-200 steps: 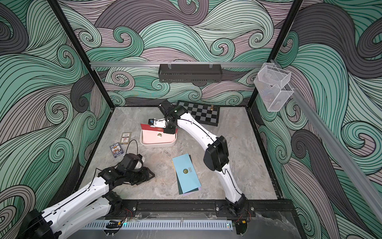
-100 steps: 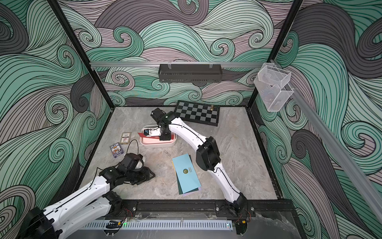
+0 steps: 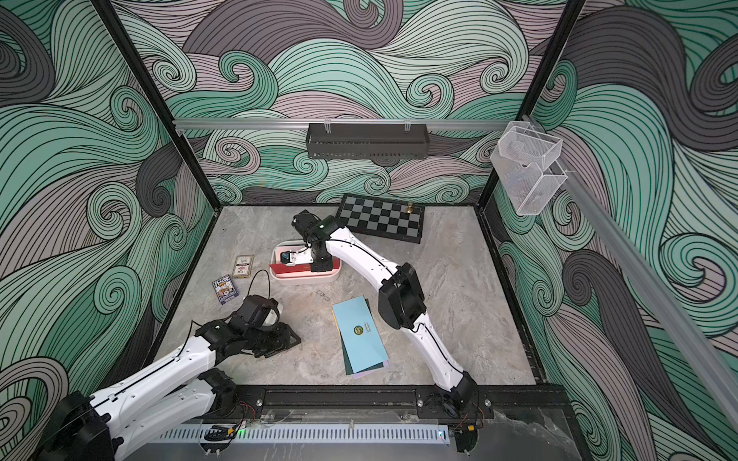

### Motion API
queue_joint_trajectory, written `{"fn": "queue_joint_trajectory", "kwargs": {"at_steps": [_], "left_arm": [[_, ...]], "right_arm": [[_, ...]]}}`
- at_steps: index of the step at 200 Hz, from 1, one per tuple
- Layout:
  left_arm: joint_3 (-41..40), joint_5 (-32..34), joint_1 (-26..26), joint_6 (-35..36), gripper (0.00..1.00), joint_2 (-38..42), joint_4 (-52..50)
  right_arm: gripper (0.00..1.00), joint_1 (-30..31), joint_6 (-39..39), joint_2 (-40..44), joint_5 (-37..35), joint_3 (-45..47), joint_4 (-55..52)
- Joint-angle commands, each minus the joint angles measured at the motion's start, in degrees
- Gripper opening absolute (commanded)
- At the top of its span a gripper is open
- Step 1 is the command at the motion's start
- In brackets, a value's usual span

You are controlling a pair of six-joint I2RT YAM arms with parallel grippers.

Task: Put the sealed envelopes into the storage box
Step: Place the envelope in the storage box.

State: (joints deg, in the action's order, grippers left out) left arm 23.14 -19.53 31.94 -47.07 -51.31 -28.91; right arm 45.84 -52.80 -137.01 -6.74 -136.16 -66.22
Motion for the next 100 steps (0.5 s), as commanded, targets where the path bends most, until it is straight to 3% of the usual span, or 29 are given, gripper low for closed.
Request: {"fn": "queue_joint_trajectory", "kwargs": {"at_steps": [1, 42, 65, 100], "left_arm": [[2.11, -0.33, -0.35, 1.17, 0.46, -0.41, -0.25], [2.62, -0.86, -0.4, 1.54, 0.49, -0.55, -0.53], [2.62, -1.03, -0.42, 1.52, 0.49, -0.63, -0.46], [2.62, -0.86, -0.47, 1.54, 0.49, -0.72, -0.45]], "right_arm": [[0.01, -0.03, 0.75, -0.8, 1.12, -1.28, -0.85], [0.34, -0.06, 2.61, -4.17, 0.24, -5.05, -0.63], [0.41, -0.13, 3.8, -4.71, -2.47, -5.78, 2.64], [0.44, -1.12, 6.16, -5.75, -3.44, -8.56, 6.23]]}}
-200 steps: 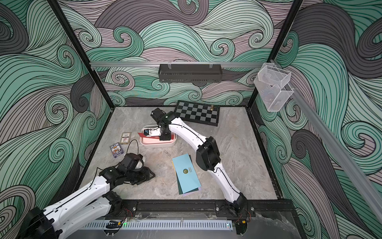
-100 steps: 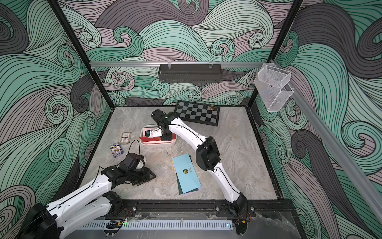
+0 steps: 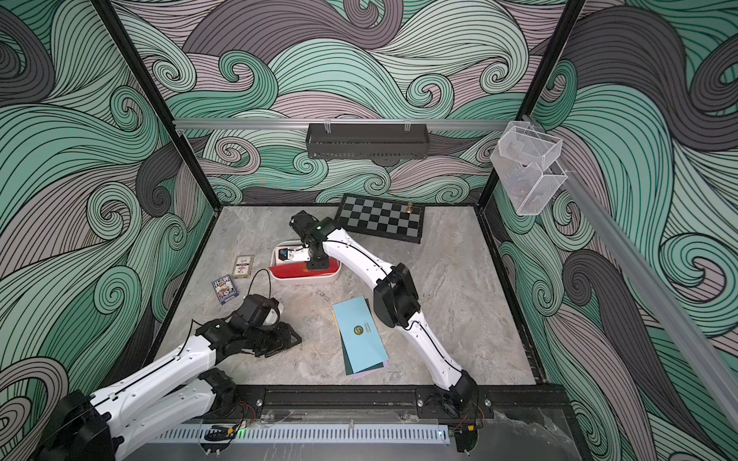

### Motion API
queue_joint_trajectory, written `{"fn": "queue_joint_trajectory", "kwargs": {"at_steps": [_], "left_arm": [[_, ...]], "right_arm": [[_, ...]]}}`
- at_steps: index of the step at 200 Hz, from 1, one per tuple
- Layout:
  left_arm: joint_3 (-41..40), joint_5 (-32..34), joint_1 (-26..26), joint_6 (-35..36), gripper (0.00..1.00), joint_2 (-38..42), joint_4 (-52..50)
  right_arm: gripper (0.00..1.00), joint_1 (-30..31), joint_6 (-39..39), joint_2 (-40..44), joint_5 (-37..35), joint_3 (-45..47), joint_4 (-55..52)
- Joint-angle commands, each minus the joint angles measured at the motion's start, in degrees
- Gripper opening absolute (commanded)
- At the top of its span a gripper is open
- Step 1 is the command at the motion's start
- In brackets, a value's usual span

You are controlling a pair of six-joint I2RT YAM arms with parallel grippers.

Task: Put the sealed envelopes into the storage box
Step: Place the envelope in the storage box.

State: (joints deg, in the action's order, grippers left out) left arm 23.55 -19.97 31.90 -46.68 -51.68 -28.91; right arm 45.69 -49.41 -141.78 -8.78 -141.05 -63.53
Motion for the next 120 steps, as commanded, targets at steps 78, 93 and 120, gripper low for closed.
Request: {"fn": "queue_joint_trajectory", "kwargs": {"at_steps": [78, 93, 120], "left_arm": [[2.34, -0.25, -0.35, 0.8, 0.49, 0.0, -0.98], [2.53, 0.14, -0.38, 0.58, 0.5, 0.26, -0.89], [2.73, -1.07, -0.3, -0.26, 0.5, -0.37, 1.97]], "right_arm": [[0.43, -6.96, 15.07, -1.16, -0.1, -5.86, 5.84], [0.42, -7.48, 18.42, 3.5, 1.38, -1.84, 5.86], [0.43, -9.53, 33.34, 15.93, 4.23, 10.49, 6.54]]}}
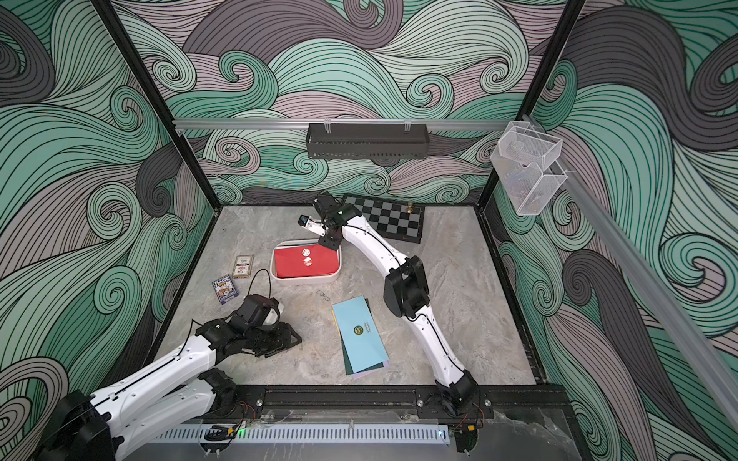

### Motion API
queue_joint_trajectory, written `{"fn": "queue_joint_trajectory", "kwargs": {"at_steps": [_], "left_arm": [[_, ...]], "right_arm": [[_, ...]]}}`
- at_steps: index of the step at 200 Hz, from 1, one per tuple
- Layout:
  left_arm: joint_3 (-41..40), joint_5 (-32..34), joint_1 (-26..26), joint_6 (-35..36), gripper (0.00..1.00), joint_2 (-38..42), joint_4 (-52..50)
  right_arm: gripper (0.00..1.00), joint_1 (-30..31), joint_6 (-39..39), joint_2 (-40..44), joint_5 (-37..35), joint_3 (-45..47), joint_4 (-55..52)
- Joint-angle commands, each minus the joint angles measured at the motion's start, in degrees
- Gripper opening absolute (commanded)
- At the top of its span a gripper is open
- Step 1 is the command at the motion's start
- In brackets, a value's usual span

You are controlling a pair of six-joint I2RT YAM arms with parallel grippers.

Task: Put the sealed envelopes into the storage box
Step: Place the envelope in the storage box, then pick up the envelope from the center of the board.

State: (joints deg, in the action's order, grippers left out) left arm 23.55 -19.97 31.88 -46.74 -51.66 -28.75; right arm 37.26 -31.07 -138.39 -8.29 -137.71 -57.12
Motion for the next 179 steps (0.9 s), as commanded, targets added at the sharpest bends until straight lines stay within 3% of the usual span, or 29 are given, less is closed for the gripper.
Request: {"fn": "queue_joint_trajectory", "kwargs": {"at_steps": [1, 13, 37, 49, 87, 98, 123, 179], "left_arm": [[2.73, -1.23, -0.35, -0.19, 0.5, -0.42, 1.97], [2.82, -3.94, -0.33, -0.36, 0.5, -1.33, 4.42], [1.94, -8.79, 0.06, -2.48, 0.5, -4.1, 11.43], [2.09, -9.47, 0.98, -3.41, 0.5, -6.26, 14.32], [6.53, -8.61, 7.58, -4.85, 0.48, -17.4, 21.23], [8.38, -8.34, 9.07, -4.87, 0.45, -21.37, 22.52], [10.7, -9.58, 10.54, -5.18, 0.38, -29.16, 27.24], [13.03, -10.39, 12.42, -5.64, 0.32, -39.67, 32.22]], "right_arm": [[0.43, -1.25, 15.87, 13.15, 4.0, 7.83, 0.24], [0.44, -2.89, 24.15, 21.32, 6.67, 18.28, 3.16], [0.46, -5.32, 37.24, 39.9, 9.9, 48.51, 16.32], [0.47, -6.78, 41.79, 46.79, 15.24, 60.44, 20.52], [0.46, -7.81, 50.28, 58.13, 27.74, 87.79, 29.73], [0.46, -7.82, 50.9, 59.05, 30.19, 92.45, 31.71], [0.47, -7.84, 51.68, 59.89, 28.05, 97.12, 31.99], [0.46, -7.77, 52.62, 56.98, 30.57, 98.66, 33.31]]}}
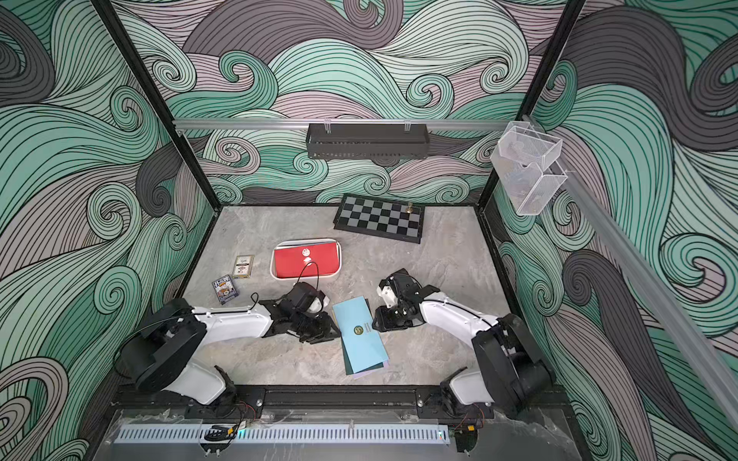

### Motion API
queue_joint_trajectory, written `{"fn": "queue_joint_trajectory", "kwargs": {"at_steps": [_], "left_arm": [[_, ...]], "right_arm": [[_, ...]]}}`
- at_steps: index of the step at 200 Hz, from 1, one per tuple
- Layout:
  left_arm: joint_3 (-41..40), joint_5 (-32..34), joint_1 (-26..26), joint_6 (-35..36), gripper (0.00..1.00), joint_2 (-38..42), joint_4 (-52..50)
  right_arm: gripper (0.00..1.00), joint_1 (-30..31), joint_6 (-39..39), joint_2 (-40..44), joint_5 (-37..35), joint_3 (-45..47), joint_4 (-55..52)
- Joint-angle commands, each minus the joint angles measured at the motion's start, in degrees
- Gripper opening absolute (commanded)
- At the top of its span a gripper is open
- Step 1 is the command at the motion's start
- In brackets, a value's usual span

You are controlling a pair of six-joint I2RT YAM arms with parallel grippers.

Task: Put the sealed envelopes into the storage box
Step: Pick up the envelope from the center of the board.

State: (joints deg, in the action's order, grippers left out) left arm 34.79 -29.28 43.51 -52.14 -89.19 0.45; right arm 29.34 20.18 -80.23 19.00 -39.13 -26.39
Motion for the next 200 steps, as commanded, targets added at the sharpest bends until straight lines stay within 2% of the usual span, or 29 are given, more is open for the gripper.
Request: {"fn": "queue_joint_trajectory", "kwargs": {"at_steps": [1, 97, 200], "left_arm": [[1.79, -1.02, 0.79, -0.2, 0.32, -2.22, 3.04], [2.3, 0.1, 0.88, 0.9, 0.3, -4.51, 1.98], [2.14, 0.69, 0.88, 1.43, 0.29, -4.5, 1.42]], "right_arm": [[0.46, 0.17, 1.4, -1.21, 3.3, 0.05, 2.57], [0.45, 0.25, 1.9, -7.29, 5.75, -1.02, 4.07], [0.44, 4.09, 3.28, -3.93, 4.69, -2.23, 2.84]]}}
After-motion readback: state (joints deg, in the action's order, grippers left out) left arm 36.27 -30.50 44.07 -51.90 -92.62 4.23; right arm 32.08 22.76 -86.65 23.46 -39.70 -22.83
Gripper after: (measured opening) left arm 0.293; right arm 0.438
